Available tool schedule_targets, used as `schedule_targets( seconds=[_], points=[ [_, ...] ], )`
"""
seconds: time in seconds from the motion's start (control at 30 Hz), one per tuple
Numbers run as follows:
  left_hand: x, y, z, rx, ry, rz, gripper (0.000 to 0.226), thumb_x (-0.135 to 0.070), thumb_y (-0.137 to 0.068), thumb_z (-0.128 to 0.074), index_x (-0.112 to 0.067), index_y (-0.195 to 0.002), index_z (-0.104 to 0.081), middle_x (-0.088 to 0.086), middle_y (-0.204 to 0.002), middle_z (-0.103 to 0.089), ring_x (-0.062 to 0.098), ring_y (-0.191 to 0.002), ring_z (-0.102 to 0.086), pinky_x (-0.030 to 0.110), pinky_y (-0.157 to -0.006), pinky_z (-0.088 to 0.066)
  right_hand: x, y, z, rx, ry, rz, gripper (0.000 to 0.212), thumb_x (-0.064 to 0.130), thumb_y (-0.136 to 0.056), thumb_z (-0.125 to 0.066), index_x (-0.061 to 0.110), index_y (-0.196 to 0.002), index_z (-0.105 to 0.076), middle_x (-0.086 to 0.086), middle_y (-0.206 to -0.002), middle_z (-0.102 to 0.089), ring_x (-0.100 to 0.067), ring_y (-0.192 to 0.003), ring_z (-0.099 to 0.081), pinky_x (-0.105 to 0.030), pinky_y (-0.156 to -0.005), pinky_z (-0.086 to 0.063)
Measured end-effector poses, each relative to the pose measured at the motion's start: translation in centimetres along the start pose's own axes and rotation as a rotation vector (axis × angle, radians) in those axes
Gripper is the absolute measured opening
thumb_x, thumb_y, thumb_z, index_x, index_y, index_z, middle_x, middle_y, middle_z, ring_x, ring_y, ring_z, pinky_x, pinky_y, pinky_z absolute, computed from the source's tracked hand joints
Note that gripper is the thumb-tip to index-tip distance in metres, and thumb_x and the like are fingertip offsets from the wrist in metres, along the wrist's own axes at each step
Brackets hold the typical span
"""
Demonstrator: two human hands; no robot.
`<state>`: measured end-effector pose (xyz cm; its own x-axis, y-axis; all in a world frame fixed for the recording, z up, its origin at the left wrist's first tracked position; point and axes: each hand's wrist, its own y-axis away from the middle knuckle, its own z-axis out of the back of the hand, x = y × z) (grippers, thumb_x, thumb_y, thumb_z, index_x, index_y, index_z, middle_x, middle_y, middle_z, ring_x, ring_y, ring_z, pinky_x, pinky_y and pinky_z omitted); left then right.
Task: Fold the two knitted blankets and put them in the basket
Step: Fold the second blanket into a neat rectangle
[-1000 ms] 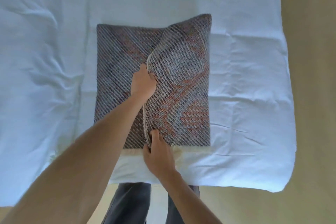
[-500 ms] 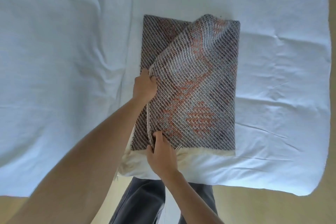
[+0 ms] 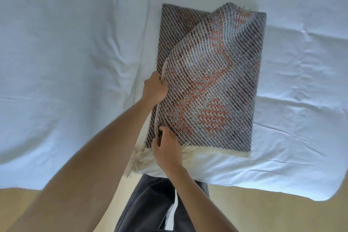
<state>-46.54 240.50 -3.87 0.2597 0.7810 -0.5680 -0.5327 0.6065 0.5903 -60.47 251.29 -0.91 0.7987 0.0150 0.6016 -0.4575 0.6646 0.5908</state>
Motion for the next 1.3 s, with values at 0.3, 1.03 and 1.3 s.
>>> schedule_targets(
  seconds=[0.3, 1.03, 1.3],
  points=[
    [7.9, 8.8, -1.8, 0.131, 0.023, 0.173, 0.015, -0.034, -0.088, -0.057, -0.024, -0.08, -0.049, -0.005, -0.073, -0.056, 0.01, -0.064, -0.052, 0.021, -0.052, -0.033, -4.0, 0.3, 3.7, 0.011, -0.009, 0.001, 0.024, 0.012, -0.094, -0.049, 0.015, -0.116, -0.058, 0.003, -0.107, -0.062, -0.004, -0.087, -0.053, -0.01, -0.069, -0.039],
    [12.1, 14.2, -1.7, 0.176, -0.397, 0.366, 0.05, -0.016, -0.086, -0.041, -0.025, -0.135, -0.05, 0.011, -0.14, -0.04, 0.03, -0.136, -0.028, 0.047, -0.11, -0.029, 0.1, -5.4, 1.9, 0.219, 0.732, 0.622, 0.031, 0.002, -0.088, -0.041, 0.013, -0.114, -0.053, -0.014, -0.112, -0.052, -0.032, -0.105, -0.046, -0.042, -0.085, -0.038],
    [6.6, 9.1, -0.1, 0.114, -0.271, 0.254, 0.034, -0.034, -0.084, -0.05, -0.014, -0.112, -0.052, 0.011, -0.121, -0.048, 0.028, -0.116, -0.043, 0.047, -0.098, -0.041, 1.6, -10.9, 8.1, 0.067, 0.65, 0.489, 0.047, 0.005, -0.091, -0.04, 0.016, -0.137, -0.042, -0.01, -0.126, -0.049, -0.025, -0.117, -0.042, -0.041, -0.101, -0.037]
  ],
)
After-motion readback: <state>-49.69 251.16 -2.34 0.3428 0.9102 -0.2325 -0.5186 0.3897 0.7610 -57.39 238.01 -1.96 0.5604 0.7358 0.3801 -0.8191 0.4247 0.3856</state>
